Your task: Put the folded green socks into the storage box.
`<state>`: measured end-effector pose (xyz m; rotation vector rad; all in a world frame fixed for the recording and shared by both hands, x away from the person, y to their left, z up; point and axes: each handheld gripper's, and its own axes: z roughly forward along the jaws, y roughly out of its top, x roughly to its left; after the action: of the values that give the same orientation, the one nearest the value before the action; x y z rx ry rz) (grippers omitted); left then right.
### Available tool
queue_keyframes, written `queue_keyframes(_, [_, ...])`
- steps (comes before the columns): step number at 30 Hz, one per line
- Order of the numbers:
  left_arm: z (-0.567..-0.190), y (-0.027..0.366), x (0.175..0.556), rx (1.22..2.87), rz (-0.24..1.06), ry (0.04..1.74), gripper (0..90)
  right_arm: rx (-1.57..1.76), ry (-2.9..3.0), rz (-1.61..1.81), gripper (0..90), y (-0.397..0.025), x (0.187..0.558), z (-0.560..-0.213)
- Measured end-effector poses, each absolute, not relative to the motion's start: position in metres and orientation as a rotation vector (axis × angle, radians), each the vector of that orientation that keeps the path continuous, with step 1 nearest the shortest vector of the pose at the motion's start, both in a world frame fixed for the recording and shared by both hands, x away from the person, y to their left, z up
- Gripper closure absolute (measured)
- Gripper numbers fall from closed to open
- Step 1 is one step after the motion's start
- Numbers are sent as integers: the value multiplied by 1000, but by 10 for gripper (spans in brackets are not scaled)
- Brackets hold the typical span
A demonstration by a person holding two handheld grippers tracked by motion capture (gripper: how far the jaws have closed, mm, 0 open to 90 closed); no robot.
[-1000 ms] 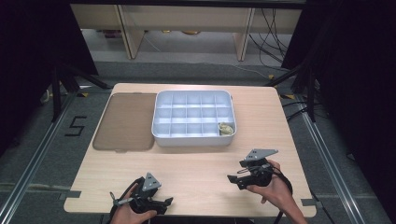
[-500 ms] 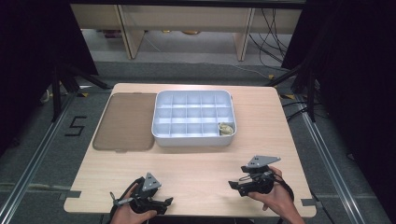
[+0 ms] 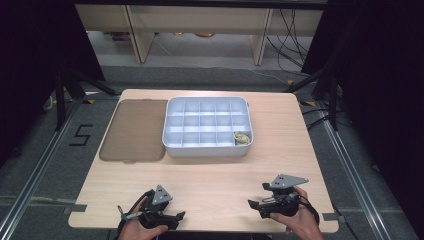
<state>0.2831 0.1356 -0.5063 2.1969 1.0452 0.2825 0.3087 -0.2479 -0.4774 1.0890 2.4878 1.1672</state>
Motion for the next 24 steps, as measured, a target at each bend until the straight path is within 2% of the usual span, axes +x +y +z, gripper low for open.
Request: queue_keyframes(24, [-506, 135, 283, 2208, 288, 1043, 245, 1167, 2490, 1159, 172, -261, 276, -492])
